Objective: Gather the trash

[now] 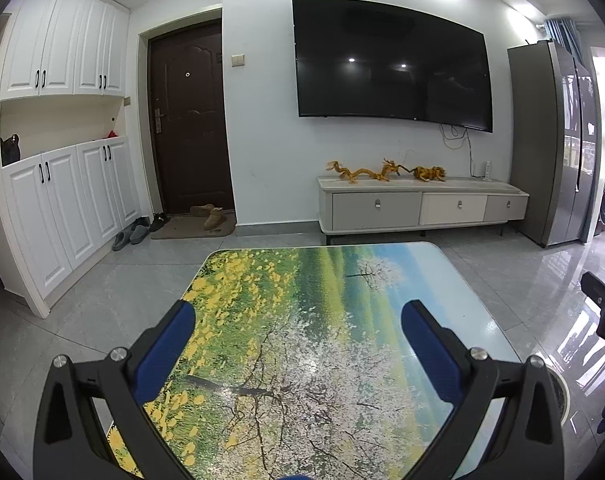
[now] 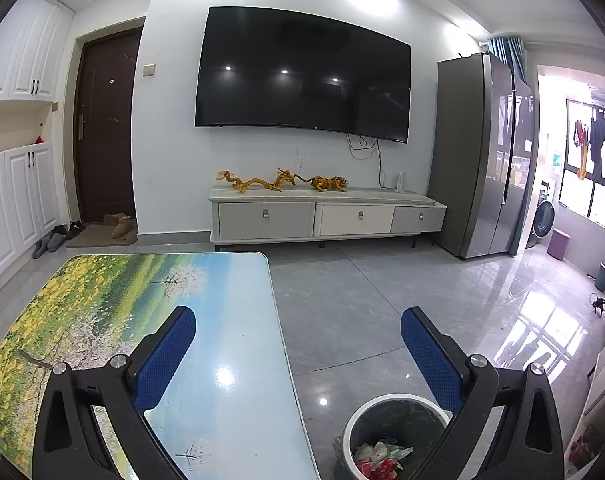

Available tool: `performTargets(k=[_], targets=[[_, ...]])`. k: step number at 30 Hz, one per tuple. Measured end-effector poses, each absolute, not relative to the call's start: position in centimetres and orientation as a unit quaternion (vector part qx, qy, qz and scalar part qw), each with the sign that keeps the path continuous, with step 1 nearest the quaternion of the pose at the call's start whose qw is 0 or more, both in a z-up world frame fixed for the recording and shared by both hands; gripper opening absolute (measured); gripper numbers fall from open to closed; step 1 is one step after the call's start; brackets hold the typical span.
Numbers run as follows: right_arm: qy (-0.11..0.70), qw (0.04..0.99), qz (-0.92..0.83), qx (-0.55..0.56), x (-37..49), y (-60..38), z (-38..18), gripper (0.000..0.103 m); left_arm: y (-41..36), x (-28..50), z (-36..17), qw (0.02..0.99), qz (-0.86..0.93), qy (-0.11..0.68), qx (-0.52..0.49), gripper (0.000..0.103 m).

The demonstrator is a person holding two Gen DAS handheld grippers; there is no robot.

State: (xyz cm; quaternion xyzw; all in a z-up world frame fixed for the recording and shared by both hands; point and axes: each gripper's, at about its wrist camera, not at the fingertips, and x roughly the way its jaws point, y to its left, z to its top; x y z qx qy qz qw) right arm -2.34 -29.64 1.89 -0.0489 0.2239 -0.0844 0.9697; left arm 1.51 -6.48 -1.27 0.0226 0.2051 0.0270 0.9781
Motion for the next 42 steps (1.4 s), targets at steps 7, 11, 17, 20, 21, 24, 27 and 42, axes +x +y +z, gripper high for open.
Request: performTargets(k=[7, 11, 17, 20, 21, 24, 27, 42], targets=[[0.225, 0.969, -0.09, -0.045, -2.6, -30.3, 1.8, 0.103, -6.9, 1.3, -1.1, 0.979, 0.02, 0.203, 0.028, 0.103], [0.226, 0.969, -0.091, -0.043, -2.7, -30.5, 1.8, 0.103, -7.0, 1.1, -1.1, 0.979, 0.02, 0.203, 0.028, 0.103], [0.226, 0.969, -0.095, -0.043, -2.7, -30.6, 1.8, 0.103, -7.0, 1.1, -0.9, 0.979, 0.02, 0.202, 0.03, 0.103], [0.226, 0.968, -0.101, -0.045, -2.7, -30.7, 1.8, 0.103, -7.0, 1.0, -0.9, 0.979, 0.02, 0.201, 0.029, 0.103], [0.226, 0.968, -0.103, -0.045, -2.8, -30.8, 1.7, 0.103, -7.0, 1.0, -0.9, 0.979, 0.02, 0.201, 0.029, 0.103], [0.225, 0.967, -0.107, -0.045, -2.9, -30.9, 1.7, 0.103, -7.0, 1.0, -1.0, 0.979, 0.02, 0.202, 0.029, 0.103], [0.223, 0.967, -0.111, -0.046, -2.9, -31.0, 1.6, 0.103, -7.0, 1.0, -0.9, 0.978, 0.021, 0.204, 0.029, 0.103], [0.231, 0.964, -0.119, -0.047, -2.9, -31.7, 1.1, 0.103, -7.0, 1.4, -0.9, 0.977, 0.019, 0.209, 0.031, 0.103]])
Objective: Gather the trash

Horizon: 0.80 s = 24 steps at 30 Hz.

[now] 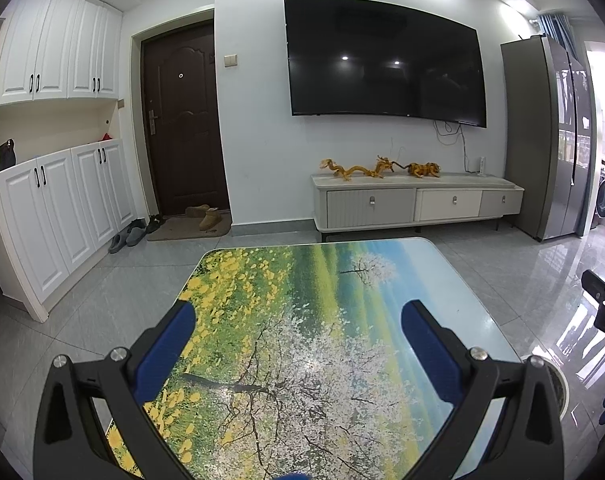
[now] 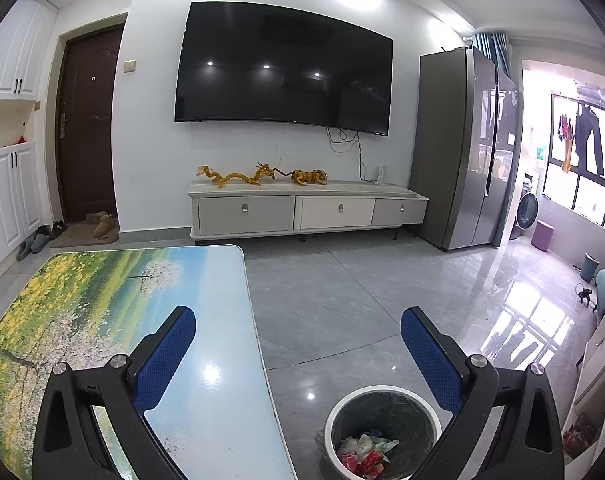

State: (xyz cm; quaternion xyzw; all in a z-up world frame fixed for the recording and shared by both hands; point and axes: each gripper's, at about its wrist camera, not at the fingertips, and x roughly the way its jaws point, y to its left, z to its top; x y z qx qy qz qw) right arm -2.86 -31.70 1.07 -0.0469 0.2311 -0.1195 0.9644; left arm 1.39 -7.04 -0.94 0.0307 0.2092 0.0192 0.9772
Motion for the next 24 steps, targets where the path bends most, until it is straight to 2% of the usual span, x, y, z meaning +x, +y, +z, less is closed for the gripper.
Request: performTargets(k=[24], targets=[[0.231, 0.964, -0.122, -0.045, -2.85, -32.06, 0.93, 0.103, -7.45, 1.07, -1.1, 0.978, 0.013, 0.205, 0.037, 0.103]])
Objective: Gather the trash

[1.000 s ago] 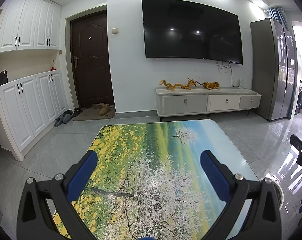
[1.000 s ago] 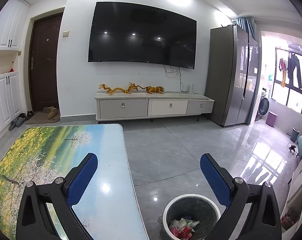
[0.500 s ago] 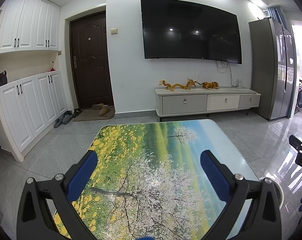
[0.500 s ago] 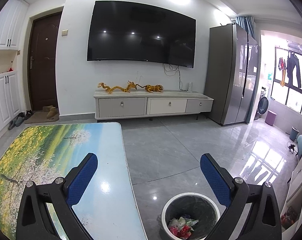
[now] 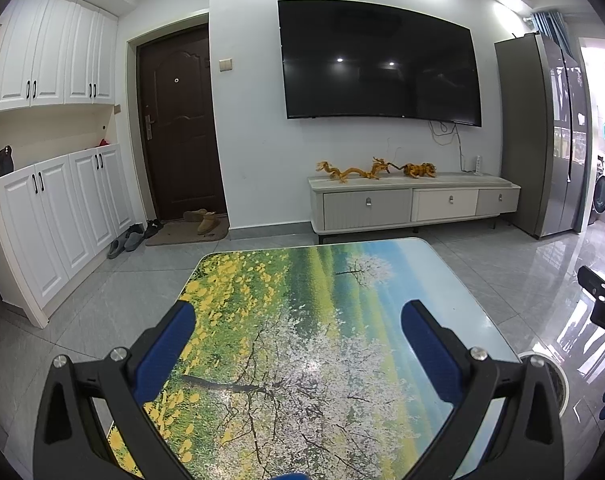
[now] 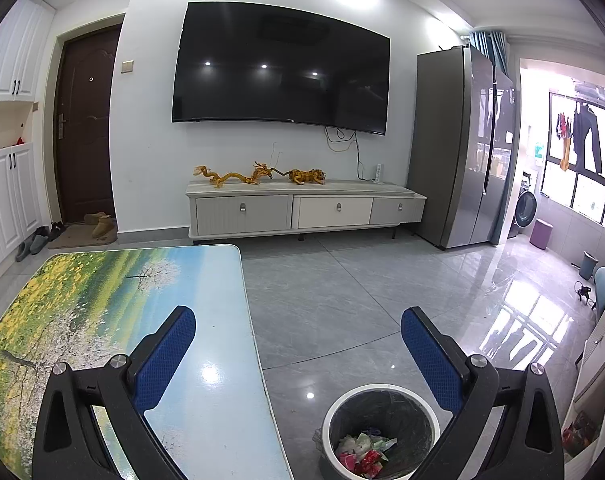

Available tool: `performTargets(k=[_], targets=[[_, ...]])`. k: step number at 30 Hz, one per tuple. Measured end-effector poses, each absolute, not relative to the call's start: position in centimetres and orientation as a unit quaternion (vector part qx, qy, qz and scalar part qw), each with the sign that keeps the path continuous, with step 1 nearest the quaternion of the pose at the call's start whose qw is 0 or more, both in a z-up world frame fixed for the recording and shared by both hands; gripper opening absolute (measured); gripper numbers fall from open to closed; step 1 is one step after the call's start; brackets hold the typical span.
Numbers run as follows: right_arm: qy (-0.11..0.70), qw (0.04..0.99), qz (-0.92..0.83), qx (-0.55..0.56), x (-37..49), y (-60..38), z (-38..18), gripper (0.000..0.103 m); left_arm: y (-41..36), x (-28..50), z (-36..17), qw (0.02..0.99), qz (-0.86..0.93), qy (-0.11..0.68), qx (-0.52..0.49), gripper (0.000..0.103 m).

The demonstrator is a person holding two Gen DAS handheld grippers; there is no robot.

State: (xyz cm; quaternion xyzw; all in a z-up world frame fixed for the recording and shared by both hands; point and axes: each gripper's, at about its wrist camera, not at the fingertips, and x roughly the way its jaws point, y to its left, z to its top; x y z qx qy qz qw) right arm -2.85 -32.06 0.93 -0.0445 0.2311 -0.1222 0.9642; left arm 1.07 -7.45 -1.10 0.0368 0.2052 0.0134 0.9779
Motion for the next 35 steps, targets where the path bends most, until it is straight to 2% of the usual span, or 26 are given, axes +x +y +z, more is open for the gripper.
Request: performTargets(k=[35], targets=[[0.226, 0.964, -0.129, -0.045, -3.52, -32.72, 1.0, 0.103, -7.45, 1.36, -1.37, 0.978, 0.001, 0.206, 0.037, 0.103]])
